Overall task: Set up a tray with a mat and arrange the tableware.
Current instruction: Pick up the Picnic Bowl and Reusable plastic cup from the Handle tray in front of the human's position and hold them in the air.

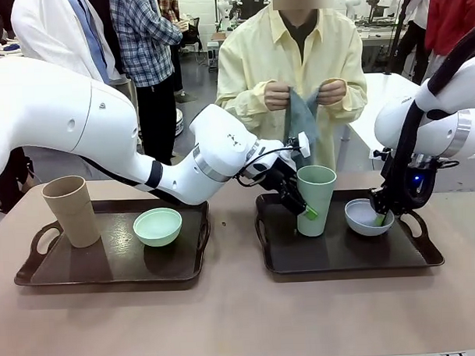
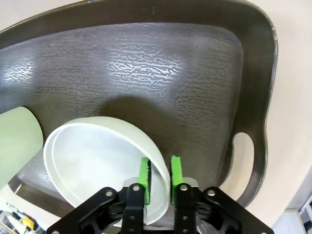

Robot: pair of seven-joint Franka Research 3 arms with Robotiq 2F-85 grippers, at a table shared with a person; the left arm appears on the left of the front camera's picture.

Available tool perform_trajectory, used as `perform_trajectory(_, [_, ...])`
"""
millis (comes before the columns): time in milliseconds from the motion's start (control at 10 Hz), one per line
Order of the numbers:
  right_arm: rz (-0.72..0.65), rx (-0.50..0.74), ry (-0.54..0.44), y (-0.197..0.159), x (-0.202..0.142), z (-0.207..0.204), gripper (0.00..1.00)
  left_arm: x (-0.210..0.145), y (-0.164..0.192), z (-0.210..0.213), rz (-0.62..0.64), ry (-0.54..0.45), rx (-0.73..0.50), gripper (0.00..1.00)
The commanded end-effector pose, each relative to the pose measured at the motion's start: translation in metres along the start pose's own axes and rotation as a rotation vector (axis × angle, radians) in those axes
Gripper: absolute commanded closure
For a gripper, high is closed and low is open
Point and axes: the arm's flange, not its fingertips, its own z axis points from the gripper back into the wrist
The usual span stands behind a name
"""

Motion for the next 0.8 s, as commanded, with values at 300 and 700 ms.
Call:
perform_trajectory(300, [0.014,0.009,0.017,-0.003,0.008,0.0,1.0,0.0,-0.003,0.002,-0.01,0.008,-0.006,0.74])
perform_trajectory(700, [0.042,0.056,0.018,-0.003,-0.004,0.026,0.99,0.021,-0.018,0.032,-0.049,0.033,0.014,0.93])
